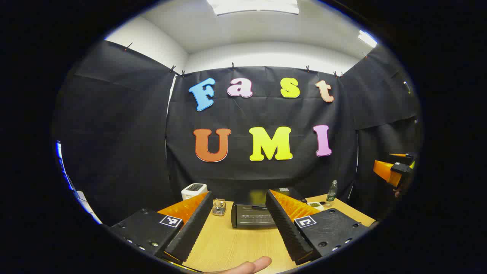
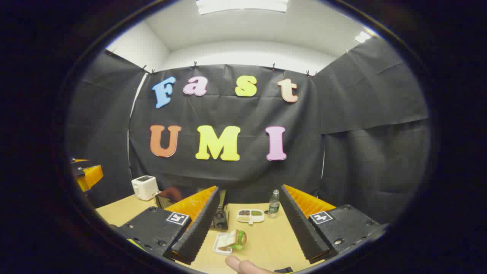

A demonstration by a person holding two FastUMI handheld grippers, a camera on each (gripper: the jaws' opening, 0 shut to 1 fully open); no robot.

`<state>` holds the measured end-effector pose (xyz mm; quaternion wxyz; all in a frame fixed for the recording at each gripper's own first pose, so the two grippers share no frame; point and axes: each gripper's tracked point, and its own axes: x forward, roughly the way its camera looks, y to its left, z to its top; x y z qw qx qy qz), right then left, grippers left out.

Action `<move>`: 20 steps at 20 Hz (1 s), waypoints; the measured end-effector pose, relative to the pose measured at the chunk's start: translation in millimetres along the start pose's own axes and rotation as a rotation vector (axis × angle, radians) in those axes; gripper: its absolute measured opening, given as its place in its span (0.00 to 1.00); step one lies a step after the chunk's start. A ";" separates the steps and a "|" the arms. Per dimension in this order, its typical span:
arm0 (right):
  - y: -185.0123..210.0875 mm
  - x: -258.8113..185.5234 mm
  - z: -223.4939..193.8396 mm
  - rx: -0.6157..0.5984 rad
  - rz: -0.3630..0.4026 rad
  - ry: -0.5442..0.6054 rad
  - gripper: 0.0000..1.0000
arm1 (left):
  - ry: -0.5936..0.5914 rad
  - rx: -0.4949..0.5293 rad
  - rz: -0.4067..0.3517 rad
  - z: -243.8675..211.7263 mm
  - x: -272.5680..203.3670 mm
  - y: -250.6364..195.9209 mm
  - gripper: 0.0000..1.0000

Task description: Open the electric oven with the left hand, put the food in, and close the electric oven.

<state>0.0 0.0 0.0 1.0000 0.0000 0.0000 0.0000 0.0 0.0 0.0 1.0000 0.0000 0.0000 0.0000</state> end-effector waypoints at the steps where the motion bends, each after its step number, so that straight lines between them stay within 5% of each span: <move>1: 3.7 -2.5 1.3 -0.006 0.005 0.000 0.90 | 0.002 0.009 -0.010 -1.8 0.1 -2.2 0.92; 2: 5.5 -4.8 1.9 -0.013 0.005 -0.003 1.00 | 0.006 0.015 -0.014 -2.4 0.2 -1.5 0.92; 4: 4.3 -7.3 12.0 -0.025 -0.002 -0.033 0.90 | 0.006 0.017 -0.019 -1.6 0.0 -2.0 0.92; 5: 3.0 -9.7 14.4 -0.027 -0.007 -0.042 1.00 | 0.007 0.015 -0.021 -1.2 -0.1 -2.5 0.92; 7: -1.9 -12.4 15.8 -0.025 -0.016 -0.054 1.00 | 0.013 -0.004 -0.027 0.2 -0.6 -4.5 0.92; 8: -5.1 -12.0 15.4 -0.025 -0.020 -0.057 0.90 | 0.014 -0.012 -0.031 1.9 -1.4 -5.0 0.92; 10: -8.4 -13.0 13.8 -0.023 -0.022 -0.051 1.00 | 0.013 -0.011 -0.022 3.1 0.2 -3.4 0.92; 20: -18.8 -2.8 -1.4 0.008 0.004 -0.044 1.00 | 0.064 -0.019 -0.079 -21.6 60.4 -27.9 0.92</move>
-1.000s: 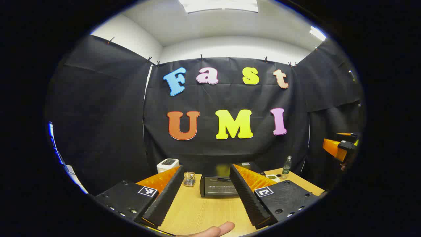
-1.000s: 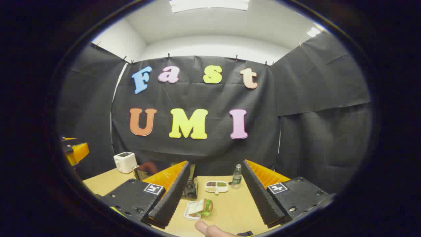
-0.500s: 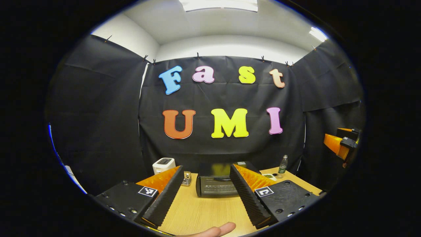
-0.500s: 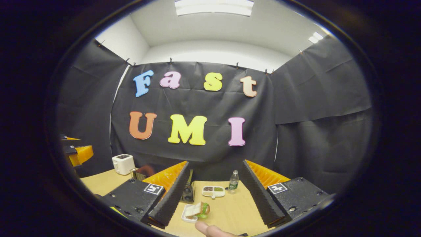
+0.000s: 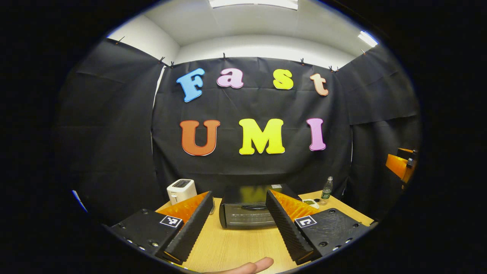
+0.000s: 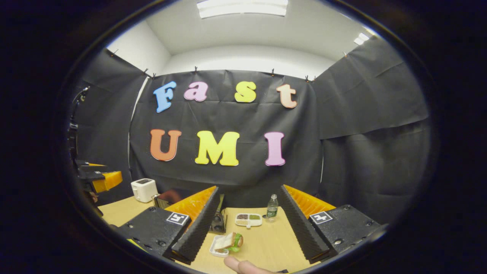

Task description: Open the electric oven with the left hand, put the food in, and close the electric oven.

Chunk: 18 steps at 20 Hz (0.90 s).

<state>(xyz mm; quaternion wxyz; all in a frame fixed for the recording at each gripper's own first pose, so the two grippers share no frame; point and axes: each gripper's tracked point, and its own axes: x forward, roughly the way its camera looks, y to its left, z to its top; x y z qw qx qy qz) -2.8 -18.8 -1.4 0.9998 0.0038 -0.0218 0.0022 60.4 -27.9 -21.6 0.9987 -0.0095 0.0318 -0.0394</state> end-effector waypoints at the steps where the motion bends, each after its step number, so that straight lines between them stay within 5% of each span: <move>1: -2.3 2.1 -2.8 0.000 0.005 0.005 1.00 | 0.017 -0.003 -0.008 -5.8 12.4 -3.2 0.92; 12: -32.9 12.0 -15.5 0.014 0.022 -0.016 1.00 | 0.218 0.058 -0.043 -83.6 142.5 -57.7 0.92; 18: -64.1 12.5 -19.7 -0.021 -0.008 -0.036 1.00 | 0.361 0.028 0.001 -139.7 202.2 -63.0 0.95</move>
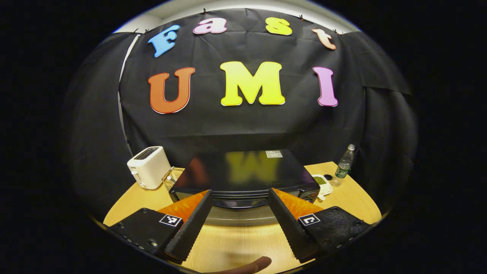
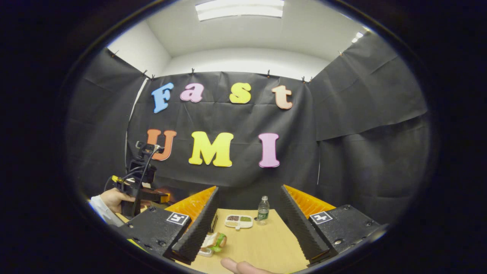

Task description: Open the electric oven with the left hand, put the food in, and close the electric oven.

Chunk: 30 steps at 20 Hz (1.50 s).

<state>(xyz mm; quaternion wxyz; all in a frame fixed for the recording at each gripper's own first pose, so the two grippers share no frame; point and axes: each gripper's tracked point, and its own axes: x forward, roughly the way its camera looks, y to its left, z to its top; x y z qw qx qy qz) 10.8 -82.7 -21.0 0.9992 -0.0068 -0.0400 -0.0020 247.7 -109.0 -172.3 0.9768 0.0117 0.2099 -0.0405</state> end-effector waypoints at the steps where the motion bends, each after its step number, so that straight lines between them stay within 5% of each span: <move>1: -5.1 0.7 -2.1 -0.005 -0.007 0.002 1.00 | 0.015 0.006 0.018 -3.7 8.8 2.2 0.95; 16: -40.4 7.1 -26.3 0.012 -0.061 0.038 1.00 | 0.086 -0.005 -0.003 -35.2 46.9 5.0 0.99; 30: -32.4 -9.2 -38.7 0.035 -0.043 0.074 1.00 | 0.076 -0.019 -0.029 -88.1 -14.4 1.8 0.98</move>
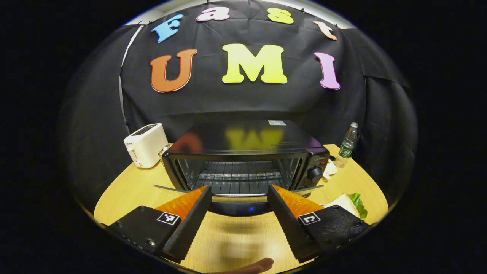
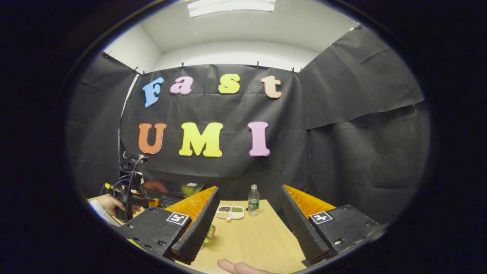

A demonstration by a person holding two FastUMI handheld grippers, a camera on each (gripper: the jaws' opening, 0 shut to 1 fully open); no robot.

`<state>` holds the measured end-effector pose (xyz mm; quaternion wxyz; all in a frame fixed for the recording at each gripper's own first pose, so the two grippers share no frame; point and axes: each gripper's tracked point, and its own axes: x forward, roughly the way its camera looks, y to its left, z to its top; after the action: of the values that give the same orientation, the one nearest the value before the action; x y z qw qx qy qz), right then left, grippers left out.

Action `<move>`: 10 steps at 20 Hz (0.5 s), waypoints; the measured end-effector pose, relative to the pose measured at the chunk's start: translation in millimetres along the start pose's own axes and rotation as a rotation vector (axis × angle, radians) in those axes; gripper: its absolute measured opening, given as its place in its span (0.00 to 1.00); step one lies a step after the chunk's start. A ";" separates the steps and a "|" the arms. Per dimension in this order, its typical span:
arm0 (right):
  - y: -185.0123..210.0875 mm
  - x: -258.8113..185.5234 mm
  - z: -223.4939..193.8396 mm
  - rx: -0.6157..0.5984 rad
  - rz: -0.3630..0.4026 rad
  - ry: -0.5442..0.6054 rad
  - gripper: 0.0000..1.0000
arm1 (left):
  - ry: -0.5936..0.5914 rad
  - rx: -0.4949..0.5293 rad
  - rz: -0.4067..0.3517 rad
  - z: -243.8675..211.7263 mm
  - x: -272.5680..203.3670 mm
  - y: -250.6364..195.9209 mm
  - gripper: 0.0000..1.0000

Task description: Open the electric oven with the left hand, put the food in, and close the electric oven.

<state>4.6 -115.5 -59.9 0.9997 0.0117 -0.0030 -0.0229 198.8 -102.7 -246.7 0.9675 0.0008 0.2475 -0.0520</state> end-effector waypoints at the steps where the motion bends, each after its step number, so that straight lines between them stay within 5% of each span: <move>1: 1.4 -1.5 -0.6 -0.002 0.001 0.004 1.00 | 0.003 -0.004 -0.004 -7.1 -4.1 -0.3 0.99; 10: 17.8 -11.4 -0.6 -0.053 -0.008 0.015 1.00 | -0.022 0.000 -0.013 -79.0 -29.9 -7.7 0.96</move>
<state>-6.1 -97.2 -60.1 0.9995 -0.0146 0.0050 -0.0270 134.1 -105.1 -301.5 0.9698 -0.0015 0.2367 -0.0580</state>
